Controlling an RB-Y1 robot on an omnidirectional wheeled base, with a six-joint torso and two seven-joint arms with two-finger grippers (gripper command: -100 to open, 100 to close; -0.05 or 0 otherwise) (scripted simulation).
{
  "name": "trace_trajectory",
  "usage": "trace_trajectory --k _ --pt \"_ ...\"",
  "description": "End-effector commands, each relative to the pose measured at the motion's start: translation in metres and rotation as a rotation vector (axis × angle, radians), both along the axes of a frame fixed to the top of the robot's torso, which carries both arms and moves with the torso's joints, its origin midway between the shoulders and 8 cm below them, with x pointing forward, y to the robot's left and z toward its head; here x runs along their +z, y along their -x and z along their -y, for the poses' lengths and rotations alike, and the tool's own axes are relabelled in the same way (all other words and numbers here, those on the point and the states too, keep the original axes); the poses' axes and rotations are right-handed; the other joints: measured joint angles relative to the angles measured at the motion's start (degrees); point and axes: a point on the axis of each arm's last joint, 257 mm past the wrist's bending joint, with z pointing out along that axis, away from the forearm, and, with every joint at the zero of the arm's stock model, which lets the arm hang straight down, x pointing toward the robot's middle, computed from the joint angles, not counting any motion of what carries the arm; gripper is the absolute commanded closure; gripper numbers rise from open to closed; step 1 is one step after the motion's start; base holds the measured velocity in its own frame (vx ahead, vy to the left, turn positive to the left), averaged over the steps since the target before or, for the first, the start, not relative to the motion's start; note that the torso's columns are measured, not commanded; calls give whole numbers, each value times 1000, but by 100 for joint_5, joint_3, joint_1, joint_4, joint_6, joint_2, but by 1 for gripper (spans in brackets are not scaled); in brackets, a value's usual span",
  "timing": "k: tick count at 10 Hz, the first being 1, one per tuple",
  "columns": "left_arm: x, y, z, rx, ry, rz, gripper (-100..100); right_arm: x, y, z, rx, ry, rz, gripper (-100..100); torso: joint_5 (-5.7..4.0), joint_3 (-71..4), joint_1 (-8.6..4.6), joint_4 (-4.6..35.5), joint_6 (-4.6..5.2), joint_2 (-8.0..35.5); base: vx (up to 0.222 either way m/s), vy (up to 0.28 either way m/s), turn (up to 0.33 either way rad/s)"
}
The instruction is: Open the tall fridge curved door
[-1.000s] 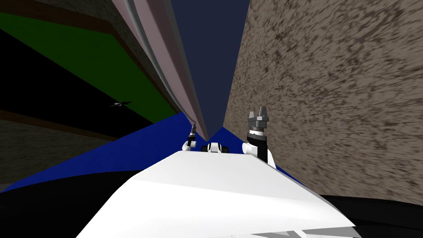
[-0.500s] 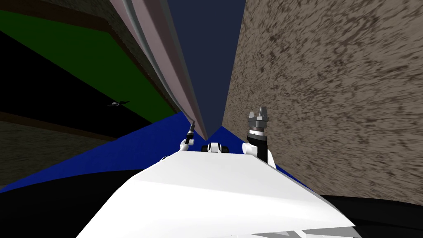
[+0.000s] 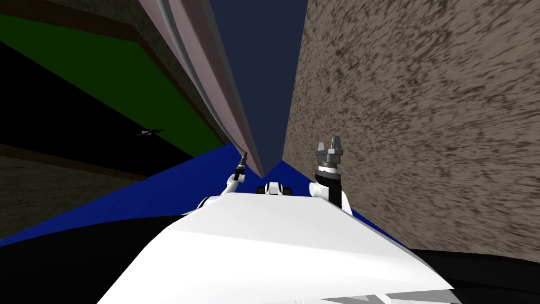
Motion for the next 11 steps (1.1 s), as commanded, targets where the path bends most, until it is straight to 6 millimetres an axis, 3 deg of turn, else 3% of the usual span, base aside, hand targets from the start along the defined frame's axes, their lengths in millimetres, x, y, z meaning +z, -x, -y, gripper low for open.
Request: trace_trajectory --k 1,10,11 --pt "8 -12 -14 7 -36 -15 -100 0 0 0 0 0 0 0 -1 3 -5 1 1 4 -53 -48 -13" --pt "54 -59 -88 81 -201 -94 -100 0 0 0 0 0 0 0 -5 -2 -8 3 6 -4 -59 -51 -27" --pt "54 -59 -88 81 -201 -94 -100 0 0 0 0 0 0 0 -2 -3 1 2 5 -5 -44 -38 -24"
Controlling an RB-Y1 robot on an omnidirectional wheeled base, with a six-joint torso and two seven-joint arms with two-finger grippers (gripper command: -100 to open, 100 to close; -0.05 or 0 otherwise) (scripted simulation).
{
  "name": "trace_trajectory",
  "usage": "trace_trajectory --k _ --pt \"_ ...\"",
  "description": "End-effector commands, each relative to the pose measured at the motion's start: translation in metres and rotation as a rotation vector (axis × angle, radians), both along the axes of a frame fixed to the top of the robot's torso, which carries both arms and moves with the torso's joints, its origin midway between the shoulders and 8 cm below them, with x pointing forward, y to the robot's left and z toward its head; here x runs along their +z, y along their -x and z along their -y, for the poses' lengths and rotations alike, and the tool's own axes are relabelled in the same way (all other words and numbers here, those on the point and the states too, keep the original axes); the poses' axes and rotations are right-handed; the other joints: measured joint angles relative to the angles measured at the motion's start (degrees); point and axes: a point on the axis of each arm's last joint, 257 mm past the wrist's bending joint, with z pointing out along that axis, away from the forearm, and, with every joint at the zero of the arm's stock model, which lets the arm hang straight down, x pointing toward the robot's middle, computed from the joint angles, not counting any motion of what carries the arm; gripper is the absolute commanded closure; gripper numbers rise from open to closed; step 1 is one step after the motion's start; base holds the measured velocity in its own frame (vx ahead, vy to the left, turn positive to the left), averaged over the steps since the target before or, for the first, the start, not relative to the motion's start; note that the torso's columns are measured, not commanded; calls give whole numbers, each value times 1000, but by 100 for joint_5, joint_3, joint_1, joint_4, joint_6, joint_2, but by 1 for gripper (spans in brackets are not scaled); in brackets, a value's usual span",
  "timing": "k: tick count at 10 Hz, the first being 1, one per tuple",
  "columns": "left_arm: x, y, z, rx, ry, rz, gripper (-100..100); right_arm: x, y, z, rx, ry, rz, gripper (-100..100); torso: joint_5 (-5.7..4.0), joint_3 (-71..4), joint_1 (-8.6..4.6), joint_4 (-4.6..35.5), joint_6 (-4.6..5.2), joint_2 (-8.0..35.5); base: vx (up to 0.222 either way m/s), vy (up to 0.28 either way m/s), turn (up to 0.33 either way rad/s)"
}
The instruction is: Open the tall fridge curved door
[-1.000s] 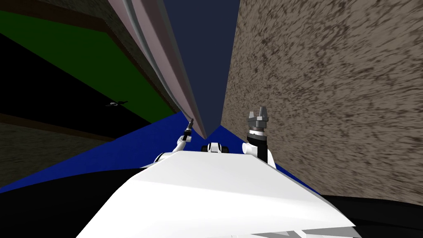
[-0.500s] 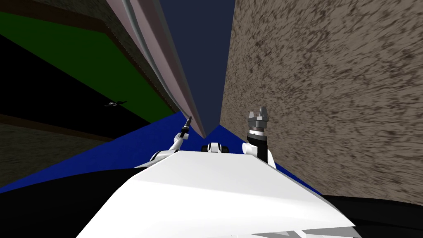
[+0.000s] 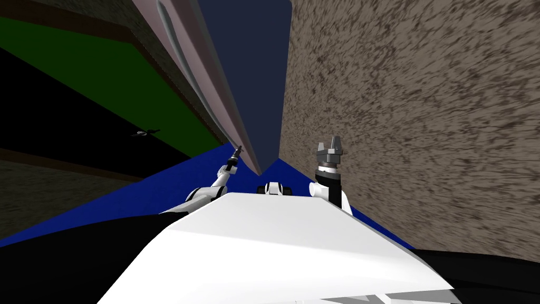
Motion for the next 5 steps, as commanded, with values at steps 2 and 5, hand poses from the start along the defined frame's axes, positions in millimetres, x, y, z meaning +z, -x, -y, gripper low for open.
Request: trace_trajectory --k 2,5 --pt "15 -10 -18 29 -40 -20 -100 0 0 0 0 0 0 0 4 -2 4 -4 -5 -2 -43 -37 -18" --pt "29 -19 -38 59 -76 -36 -100 0 0 0 0 0 0 0 2 3 -1 -2 -5 4 -42 -39 -22"
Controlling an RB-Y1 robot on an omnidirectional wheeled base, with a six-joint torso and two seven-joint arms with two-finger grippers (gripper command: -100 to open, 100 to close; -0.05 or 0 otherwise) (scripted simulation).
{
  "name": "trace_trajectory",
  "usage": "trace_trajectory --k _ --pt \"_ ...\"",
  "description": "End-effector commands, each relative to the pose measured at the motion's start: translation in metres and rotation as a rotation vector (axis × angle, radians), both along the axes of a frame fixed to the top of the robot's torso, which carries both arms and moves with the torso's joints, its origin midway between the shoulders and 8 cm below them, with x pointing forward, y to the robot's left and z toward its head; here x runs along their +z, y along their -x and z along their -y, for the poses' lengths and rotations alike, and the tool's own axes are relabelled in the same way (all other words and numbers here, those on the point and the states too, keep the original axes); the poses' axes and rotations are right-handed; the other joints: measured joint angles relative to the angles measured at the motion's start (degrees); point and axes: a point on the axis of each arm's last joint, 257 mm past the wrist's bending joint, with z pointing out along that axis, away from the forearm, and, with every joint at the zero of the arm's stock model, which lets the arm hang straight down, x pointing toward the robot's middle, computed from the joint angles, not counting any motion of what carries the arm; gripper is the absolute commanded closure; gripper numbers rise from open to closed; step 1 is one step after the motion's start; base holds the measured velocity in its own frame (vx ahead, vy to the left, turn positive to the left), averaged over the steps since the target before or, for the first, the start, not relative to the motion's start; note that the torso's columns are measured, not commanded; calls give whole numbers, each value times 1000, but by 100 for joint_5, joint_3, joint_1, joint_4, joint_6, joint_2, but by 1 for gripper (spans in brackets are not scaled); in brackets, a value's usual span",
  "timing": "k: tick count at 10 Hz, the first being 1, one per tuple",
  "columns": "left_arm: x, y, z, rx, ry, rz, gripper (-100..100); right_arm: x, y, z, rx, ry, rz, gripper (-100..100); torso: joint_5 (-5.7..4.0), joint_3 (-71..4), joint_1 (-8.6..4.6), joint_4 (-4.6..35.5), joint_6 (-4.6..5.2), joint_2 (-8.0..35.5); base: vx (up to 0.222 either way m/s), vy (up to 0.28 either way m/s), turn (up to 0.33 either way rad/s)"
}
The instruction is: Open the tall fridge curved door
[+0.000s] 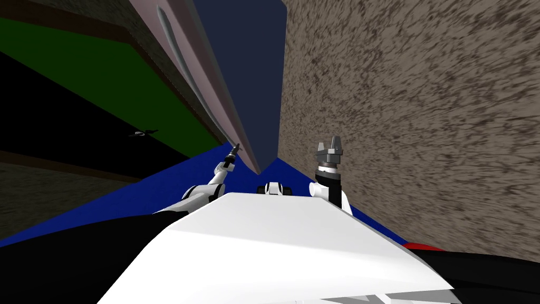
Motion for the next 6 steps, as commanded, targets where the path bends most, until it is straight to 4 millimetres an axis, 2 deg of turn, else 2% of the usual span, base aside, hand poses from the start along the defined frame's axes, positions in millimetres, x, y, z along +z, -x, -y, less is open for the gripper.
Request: trace_trajectory --k 1,5,6 --pt "19 -8 -25 38 -42 -18 -100 0 0 0 0 0 0 0 0 -1 0 -1 0 -2 -67 -55 -29" --pt "46 -18 -58 95 -96 -39 -100 0 0 0 0 0 0 0 1 -3 6 -1 0 -5 -61 -53 -28" --pt "44 -18 -49 82 -87 -32 -100 0 0 0 0 0 0 0 1 -3 2 -2 1 -4 -26 -27 -5"
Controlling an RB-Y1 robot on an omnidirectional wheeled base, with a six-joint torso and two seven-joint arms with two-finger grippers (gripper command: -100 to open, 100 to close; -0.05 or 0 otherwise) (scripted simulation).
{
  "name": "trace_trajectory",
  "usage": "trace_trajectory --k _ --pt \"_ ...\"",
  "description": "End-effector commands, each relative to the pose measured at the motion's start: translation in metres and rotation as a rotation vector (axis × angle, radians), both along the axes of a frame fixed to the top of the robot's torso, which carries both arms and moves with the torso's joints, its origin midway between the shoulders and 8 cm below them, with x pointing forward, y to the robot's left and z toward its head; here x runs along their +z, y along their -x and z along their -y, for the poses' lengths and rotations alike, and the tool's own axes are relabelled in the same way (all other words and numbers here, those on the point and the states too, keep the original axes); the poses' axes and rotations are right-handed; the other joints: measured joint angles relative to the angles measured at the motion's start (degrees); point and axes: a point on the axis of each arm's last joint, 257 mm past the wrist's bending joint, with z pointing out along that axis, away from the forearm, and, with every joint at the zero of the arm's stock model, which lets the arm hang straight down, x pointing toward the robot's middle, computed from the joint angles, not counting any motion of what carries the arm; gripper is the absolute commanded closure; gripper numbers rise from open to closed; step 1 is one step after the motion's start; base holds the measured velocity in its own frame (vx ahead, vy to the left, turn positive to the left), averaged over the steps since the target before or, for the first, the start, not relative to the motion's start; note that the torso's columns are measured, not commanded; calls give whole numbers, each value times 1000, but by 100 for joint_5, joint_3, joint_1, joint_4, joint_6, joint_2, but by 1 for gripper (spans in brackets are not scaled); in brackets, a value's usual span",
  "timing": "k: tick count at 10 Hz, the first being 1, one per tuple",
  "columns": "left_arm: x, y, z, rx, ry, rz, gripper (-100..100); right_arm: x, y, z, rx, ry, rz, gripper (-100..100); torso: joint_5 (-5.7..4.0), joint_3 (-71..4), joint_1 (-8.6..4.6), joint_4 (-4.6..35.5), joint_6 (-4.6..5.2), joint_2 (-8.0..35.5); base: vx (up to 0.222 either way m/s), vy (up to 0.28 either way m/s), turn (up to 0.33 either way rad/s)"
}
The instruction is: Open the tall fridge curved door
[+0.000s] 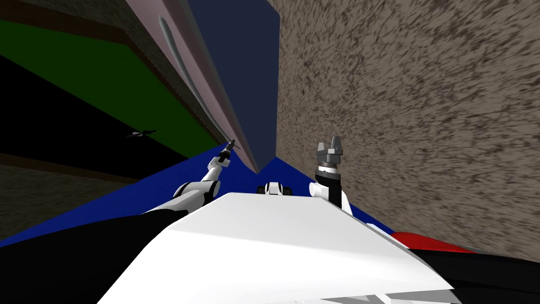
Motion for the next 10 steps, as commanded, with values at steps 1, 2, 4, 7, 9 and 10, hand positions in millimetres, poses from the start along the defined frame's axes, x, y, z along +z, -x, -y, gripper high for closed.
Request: trace_trajectory --k 1,2,4,7,9,10 --pt "0 0 -1 4 -1 -3 -100 0 0 0 0 0 0 0 2 -3 8 -2 -1 -6 -6 -6 1" --pt "0 0 -1 4 -1 -3 100 0 0 0 0 0 0 0 3 -5 11 -2 -1 -8 0 0 0" --pt "2 0 5 -22 -3 0 100 0 0 0 0 0 0 0 5 12 44 14 11 21 -101 177 -68" --pt "6 -1 20 -78 -6 7 100 0 0 0 0 1 0 0 -3 -8 54 23 -18 -19 -155 251 -53" --pt "7 -1 27 -106 -7 9 100 0 0 0 0 1 0 0 -14 -21 36 26 2 -39 -149 282 -66" --pt "8 -1 35 -135 -8 10 100 0 0 0 0 1 0 0 -17 -28 44 28 1 -48 -137 302 -77"
